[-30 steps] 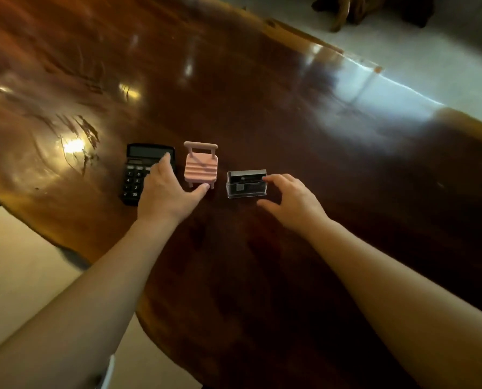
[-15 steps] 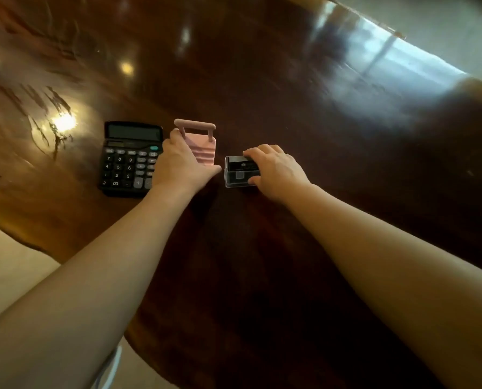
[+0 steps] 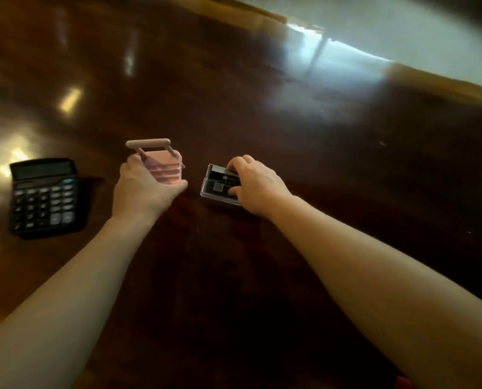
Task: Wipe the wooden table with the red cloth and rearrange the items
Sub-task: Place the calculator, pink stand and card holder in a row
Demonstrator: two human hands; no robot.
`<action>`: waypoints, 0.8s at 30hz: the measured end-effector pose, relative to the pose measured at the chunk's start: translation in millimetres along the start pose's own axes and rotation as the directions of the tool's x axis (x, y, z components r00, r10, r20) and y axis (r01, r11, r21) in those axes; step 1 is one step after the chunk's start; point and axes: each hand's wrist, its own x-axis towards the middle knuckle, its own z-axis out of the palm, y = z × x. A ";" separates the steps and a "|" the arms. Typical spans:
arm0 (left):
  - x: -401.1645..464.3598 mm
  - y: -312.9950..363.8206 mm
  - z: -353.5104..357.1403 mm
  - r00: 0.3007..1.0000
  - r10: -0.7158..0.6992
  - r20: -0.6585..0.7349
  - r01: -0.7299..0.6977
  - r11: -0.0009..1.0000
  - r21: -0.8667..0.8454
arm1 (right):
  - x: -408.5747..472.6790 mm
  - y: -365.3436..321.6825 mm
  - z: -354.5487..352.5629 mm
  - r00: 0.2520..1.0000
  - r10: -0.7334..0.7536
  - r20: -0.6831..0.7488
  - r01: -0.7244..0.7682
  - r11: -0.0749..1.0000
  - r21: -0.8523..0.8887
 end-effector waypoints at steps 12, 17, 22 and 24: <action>-111.7 185.5 125.4 0.926 0.264 0.268 -0.253 0.964 -0.075 | -169.8 212.3 -93.5 0.919 0.349 -0.185 -0.353 0.936 0.013; -165.4 248.6 185.3 0.872 0.344 0.349 -0.343 0.937 -0.068 | -228.0 283.0 -109.2 0.859 0.461 -0.221 -0.465 0.884 0.037; -209.6 293.4 237.3 0.823 0.388 0.415 -0.401 0.914 -0.060 | -270.1 335.3 -114.4 0.821 0.514 -0.248 -0.520 0.853 0.049; -223.7 305.6 254.5 0.810 0.397 0.432 -0.417 0.907 -0.053 | -282.3 351.3 -115.4 0.810 0.530 -0.252 -0.534 0.843 0.057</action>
